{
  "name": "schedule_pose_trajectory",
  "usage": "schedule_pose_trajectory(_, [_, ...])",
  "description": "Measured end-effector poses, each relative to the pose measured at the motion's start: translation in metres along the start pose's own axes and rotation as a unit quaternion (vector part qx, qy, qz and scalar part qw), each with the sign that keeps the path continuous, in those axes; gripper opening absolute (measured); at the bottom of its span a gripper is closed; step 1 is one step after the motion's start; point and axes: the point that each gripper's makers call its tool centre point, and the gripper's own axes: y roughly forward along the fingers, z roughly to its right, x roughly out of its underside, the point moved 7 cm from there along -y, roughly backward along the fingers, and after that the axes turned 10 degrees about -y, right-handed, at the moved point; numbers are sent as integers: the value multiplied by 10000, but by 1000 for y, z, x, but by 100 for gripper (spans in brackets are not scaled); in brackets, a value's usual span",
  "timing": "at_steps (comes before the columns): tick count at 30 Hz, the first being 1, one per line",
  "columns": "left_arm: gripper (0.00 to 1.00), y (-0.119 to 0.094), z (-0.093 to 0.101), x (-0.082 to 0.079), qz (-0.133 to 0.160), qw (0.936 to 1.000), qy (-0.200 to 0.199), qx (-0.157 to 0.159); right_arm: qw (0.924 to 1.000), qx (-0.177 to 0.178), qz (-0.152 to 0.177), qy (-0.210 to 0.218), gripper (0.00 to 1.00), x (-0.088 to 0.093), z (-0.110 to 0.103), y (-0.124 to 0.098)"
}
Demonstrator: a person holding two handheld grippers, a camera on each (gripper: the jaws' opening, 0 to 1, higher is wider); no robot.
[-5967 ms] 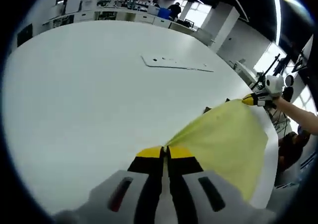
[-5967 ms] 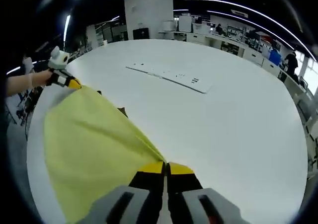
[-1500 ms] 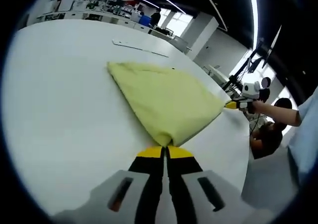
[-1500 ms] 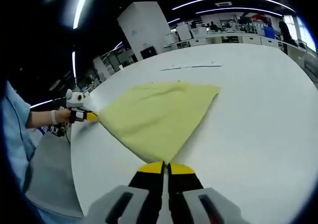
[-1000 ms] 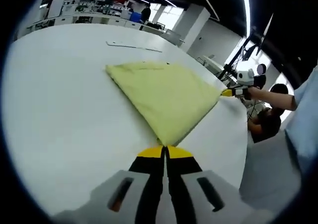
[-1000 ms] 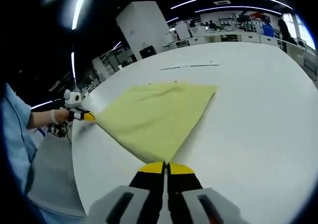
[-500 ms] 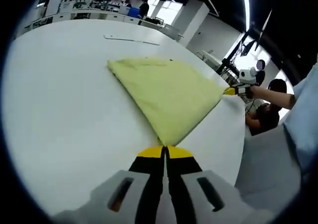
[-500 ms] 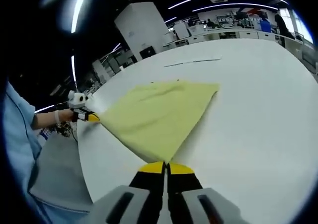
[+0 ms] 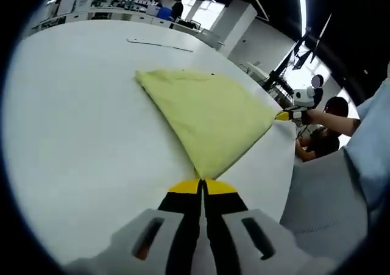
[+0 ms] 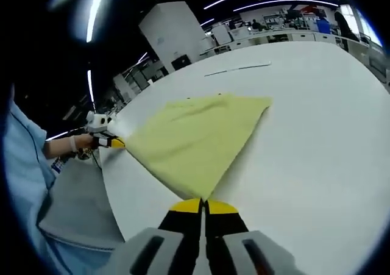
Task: Fold the garment on the visible template until the final outline fits inside the template.
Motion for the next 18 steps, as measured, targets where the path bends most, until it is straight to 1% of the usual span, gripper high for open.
schedule_pose_trajectory(4, [0, 0, 0, 0, 31, 10000, 22, -28, 10000, 29, -2, -2, 0, 1, 0, 1])
schedule_pose_trajectory(6, [0, 1, -1, 1, 68, 9999, 59, -51, 9999, 67, 21, -125, 0, 0, -2, 1])
schedule_pose_trajectory(7, [0, 1, -1, 1, 115, 9999, 5, -42, 9998, 75, 24, -168, 0, 0, -2, 1])
schedule_pose_trajectory(9, [0, 0, -1, 1, 166, 9999, -25, -27, 9996, 74, 89, -245, 0, -1, -3, 0])
schedule_pose_trajectory(11, [0, -2, 0, 2, 211, 9998, 15, -27, 9996, 84, 149, -234, 0, -2, -3, -1])
schedule_pose_trajectory(12, [0, -2, -1, 2, 243, 9997, 20, -63, 9996, 102, 164, -217, 2, -2, -3, -2])
schedule_pose_trajectory(13, [0, -3, -3, 2, 250, 9996, 46, -135, 9994, 113, 191, -249, 8, -2, -4, -3])
schedule_pose_trajectory(14, [0, -5, -5, 1, 362, 9989, 159, -266, 9991, 139, 260, -302, 14, -4, -5, -4])
schedule_pose_trajectory(15, [1, -7, -4, 1, 360, 9989, 197, -242, 9990, 161, 279, -297, 21, -4, -5, -5])
schedule_pose_trajectory(16, [2, -9, -5, 1, 373, 9989, 144, -240, 9989, 203, 293, -306, 27, -4, -4, -6])
schedule_pose_trajectory(17, [5, -11, -4, 0, 461, 9987, 57, -203, 9987, 235, 305, -340, 29, -5, -4, -8])
schedule_pose_trajectory(18, [11, -12, -4, 0, 518, 9985, -6, -198, 9984, 251, 327, -380, 31, -5, -4, -9])
